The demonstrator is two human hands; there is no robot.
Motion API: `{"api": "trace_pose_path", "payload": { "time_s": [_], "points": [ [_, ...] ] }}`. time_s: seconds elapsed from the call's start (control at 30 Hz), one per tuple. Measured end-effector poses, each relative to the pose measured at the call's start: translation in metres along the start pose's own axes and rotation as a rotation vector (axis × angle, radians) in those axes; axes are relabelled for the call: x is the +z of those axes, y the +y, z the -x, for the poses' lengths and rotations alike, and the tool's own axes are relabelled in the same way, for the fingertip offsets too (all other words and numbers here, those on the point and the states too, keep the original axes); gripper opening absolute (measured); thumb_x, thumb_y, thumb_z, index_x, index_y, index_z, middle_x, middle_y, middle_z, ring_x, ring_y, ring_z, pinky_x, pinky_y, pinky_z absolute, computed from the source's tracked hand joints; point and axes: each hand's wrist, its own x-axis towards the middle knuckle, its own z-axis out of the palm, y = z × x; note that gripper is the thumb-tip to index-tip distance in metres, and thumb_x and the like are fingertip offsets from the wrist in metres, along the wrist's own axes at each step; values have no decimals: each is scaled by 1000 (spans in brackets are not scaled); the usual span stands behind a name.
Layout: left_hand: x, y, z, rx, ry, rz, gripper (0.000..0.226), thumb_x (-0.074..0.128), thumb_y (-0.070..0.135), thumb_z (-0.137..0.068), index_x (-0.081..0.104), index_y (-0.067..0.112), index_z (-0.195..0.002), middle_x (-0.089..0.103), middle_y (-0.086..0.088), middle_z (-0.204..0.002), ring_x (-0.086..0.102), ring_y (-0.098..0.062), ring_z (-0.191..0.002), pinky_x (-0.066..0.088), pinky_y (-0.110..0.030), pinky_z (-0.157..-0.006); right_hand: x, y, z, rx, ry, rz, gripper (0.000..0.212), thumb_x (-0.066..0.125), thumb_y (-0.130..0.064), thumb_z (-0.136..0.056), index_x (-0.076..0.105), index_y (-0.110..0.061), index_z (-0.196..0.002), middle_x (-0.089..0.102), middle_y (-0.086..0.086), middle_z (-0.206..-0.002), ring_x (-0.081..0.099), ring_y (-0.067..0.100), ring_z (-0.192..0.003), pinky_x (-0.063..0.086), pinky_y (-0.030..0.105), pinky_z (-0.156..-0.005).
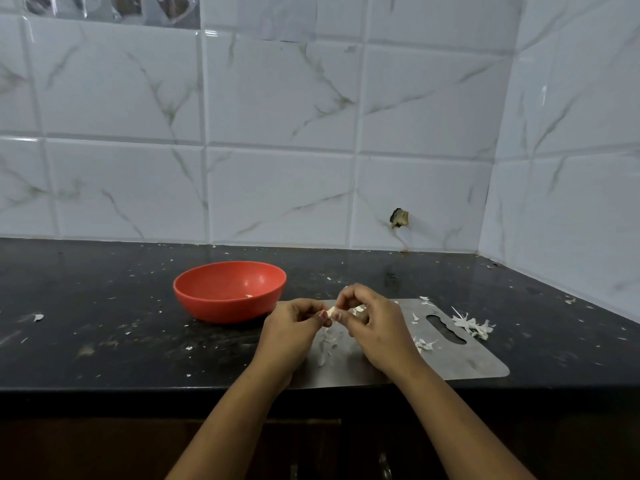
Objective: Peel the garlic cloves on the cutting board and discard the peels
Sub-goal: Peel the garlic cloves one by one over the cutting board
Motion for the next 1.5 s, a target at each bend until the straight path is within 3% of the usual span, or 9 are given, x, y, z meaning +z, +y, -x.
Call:
{"api": "trace_pose_path", "payload": {
  "time_s": [0.33,0.53,0.7,0.93,1.07,1.17,1.37,1.5],
  "points": [
    [-1,-4,-3,-16,-29,-29,17,57,16,-94,73,20,-90,72,2,-85,64,-8,-88,41,-24,-68,1,5,-3,-20,-61,16,15,68,-28,-89,57,-32,-79,62,-15,-83,44,6,-52,47,33,-60],
    [-1,-5,-4,-1,-35,-38,16,60,18,-93,74,22,-85,72,4,-83,64,-8,-87,43,-24,-69,1,5,-3,-51,-122,57,22,61,-20,-93,51,-33,-79,56,-11,-83,48,-4,-58,32,15,-60],
    [-1,-2,-3,-15,-21,15,13,60,17,-93,72,19,-89,73,2,-85,63,-6,-83,40,-21,-64,4,7,-3,-91,-127,122,28,54,-22,-97,44,-42,-81,50,-14,-87,49,2,-79,39,23,-69],
    [-2,0,-4,-75,61,156,13,61,12,-91,73,11,-87,73,-6,-85,54,-10,-69,41,-20,-60,4,1,1,-142,-147,126,27,51,-20,-98,44,-42,-84,46,-16,-88,49,2,-84,43,24,-75],
    [-2,0,-4,-82,74,188,11,62,12,-90,73,8,-88,73,-3,-80,52,-10,-66,42,-21,-59,4,0,1,-141,-163,99,29,50,-20,-98,44,-44,-83,46,-17,-86,49,1,-84,42,21,-75],
    [-4,-1,-5,-104,105,243,10,63,13,-90,72,8,-89,73,-2,-80,56,-13,-71,43,-24,-62,4,-1,1,-129,-166,75,30,50,-17,-98,43,-42,-82,46,-17,-87,49,2,-82,47,27,-76],
    [-5,0,-4,-102,101,274,6,69,13,-86,72,9,-88,70,-1,-81,56,-9,-73,42,-23,-63,0,-6,2,-34,-59,-45,16,65,-14,-90,54,-25,-90,61,-11,-84,53,2,-57,40,11,-57],
    [-4,-2,-4,-55,52,232,6,71,14,-83,75,11,-87,72,0,-81,64,-2,-74,45,-17,-64,-1,-6,2,35,-25,-126,23,66,-10,-89,67,-27,-104,69,-14,-88,63,0,-69,45,13,-59]
  ]
}}
